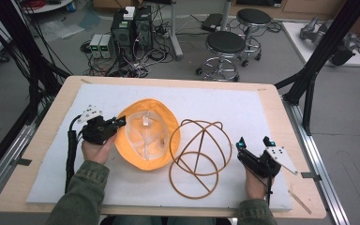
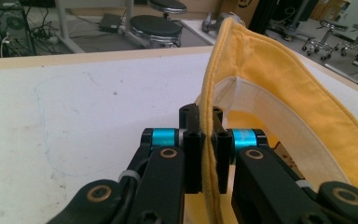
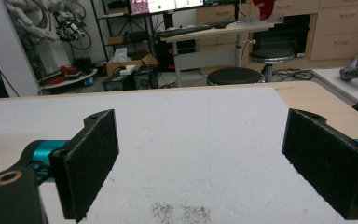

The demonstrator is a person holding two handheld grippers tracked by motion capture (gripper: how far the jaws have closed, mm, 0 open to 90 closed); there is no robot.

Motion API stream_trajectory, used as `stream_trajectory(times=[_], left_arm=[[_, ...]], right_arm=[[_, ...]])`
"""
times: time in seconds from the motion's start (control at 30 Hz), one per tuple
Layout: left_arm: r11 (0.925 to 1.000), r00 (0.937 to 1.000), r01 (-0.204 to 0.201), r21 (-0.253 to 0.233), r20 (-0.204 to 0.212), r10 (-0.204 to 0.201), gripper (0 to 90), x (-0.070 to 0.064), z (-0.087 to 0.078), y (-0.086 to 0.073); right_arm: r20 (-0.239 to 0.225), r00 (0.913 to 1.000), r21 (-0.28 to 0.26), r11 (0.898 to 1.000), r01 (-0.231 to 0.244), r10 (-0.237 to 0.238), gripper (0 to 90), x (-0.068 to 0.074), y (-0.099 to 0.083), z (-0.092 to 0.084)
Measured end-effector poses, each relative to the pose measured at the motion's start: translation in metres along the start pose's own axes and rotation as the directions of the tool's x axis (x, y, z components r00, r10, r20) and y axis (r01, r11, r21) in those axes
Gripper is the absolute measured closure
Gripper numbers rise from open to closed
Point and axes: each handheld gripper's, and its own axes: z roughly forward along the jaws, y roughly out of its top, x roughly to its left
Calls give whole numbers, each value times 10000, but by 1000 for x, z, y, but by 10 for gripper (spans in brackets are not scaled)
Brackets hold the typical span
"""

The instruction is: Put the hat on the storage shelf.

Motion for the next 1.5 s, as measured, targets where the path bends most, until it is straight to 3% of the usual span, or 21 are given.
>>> stream_trajectory(times=[0.43,0.6,0.9,1.0,1.13,1.37,1.5], left_arm=[[9969,9989,116,-776,-449,-152,870,-1,-9,5],[9940,9990,77,-1093,-424,-124,870,-1,-14,7],[9823,9988,79,-1873,-457,-167,870,-3,-21,11],[9756,9992,108,-2194,-363,-192,869,-3,-24,13],[9609,9996,226,-2761,-89,-261,869,-5,-29,17],[9348,9992,-390,-3529,-86,384,869,-17,-37,31],[9132,9956,-926,-3969,-234,908,868,-27,-42,38]], right_arm=[[-5,10000,17,10000,-81,81,96,0,0,-1],[34,10000,-5,10000,-64,64,97,0,0,-1],[107,9999,-37,10000,-70,71,96,0,1,-2],[103,9999,-20,10000,-87,87,96,0,0,-2],[117,9999,8,10000,-70,70,96,0,0,-2],[167,9997,-16,9999,-155,155,96,0,0,-3],[181,9997,-31,9998,-181,182,96,0,0,-4]])
